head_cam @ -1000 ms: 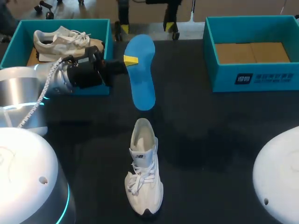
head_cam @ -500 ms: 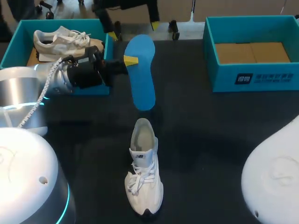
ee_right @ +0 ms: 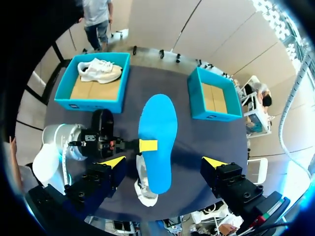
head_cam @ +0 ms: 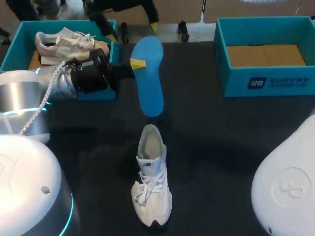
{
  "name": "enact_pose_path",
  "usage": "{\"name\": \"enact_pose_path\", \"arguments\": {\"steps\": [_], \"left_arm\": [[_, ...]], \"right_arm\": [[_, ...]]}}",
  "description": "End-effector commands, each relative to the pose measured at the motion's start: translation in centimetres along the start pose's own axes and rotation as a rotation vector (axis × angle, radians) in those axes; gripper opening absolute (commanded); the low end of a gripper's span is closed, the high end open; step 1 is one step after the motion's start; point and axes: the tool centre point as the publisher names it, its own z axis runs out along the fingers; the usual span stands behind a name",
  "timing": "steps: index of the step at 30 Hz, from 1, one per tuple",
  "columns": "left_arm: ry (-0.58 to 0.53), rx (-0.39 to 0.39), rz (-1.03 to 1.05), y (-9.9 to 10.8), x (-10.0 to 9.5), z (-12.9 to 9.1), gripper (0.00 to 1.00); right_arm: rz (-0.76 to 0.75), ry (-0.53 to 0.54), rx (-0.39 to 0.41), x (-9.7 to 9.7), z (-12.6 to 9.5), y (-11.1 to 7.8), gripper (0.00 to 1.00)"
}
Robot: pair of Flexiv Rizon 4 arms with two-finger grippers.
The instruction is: Take the shoe out of the shoebox, open the shoe tongue, remove and reinsert the insole, then place the shoe into the shoebox
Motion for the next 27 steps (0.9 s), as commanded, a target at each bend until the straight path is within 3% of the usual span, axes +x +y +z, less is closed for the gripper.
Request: {"name": "enact_pose_path", "arguments": {"steps": [1,10,23,27], "left_arm": [[0.0,-0.001,0.0,0.0,0.0,0.0,0.0],[0.0,-0.001,0.0,0.0,0.0,0.0,0.0],[0.0,-0.001,0.0,0.0,0.0,0.0,0.0],[0.0,-0.001,0.0,0.0,0.0,0.0,0.0]], "right_arm": [[0.026,0.245,0.006,-2.7,1.1,-0.4,1.0],[0.06,0.431,0.03,-4.4,1.6,-0.8,1.0],[0.127,0.642,0.066,-4.5,2.0,-1.2,1.0],[0.147,0.751,0.076,-4.5,2.0,-1.2,1.0]]}}
